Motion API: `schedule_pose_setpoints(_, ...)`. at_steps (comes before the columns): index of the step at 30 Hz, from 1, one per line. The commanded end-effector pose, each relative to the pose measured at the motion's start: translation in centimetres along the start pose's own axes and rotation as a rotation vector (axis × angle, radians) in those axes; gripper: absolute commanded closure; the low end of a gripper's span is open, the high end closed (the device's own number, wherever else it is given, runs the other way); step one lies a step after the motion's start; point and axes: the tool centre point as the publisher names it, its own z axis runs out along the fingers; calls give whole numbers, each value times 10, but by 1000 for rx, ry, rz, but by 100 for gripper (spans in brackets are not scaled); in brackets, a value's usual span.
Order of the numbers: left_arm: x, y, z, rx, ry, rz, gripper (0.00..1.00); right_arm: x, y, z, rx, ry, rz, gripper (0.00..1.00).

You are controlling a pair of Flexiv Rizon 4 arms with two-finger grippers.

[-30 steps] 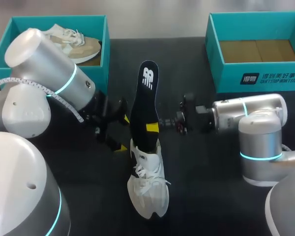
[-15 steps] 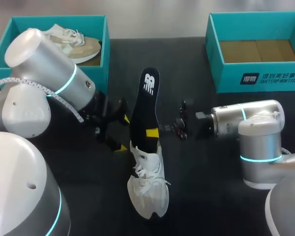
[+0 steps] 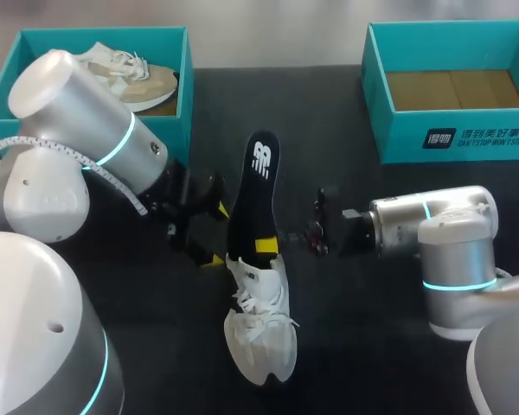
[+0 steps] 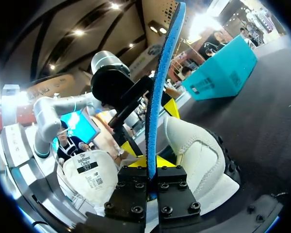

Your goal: Take the shoe out of the shoebox, open the shoe tongue, remove and reinsert the insole, then place the shoe into the shoebox

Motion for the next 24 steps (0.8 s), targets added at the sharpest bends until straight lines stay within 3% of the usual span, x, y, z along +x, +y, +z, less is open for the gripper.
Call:
schedule_pose_setpoints(1, 0, 0, 1, 0, 0, 1, 0, 0, -15, 4, 13, 0, 22, 100)
schedule_pose_setpoints(13, 0, 0, 1, 0, 0, 1, 0, 3, -19, 8, 24, 14, 15, 100)
schedule_pose_setpoints(24, 0, 0, 1, 0, 0, 1, 0, 4, -11, 8, -16, -72, -59, 100)
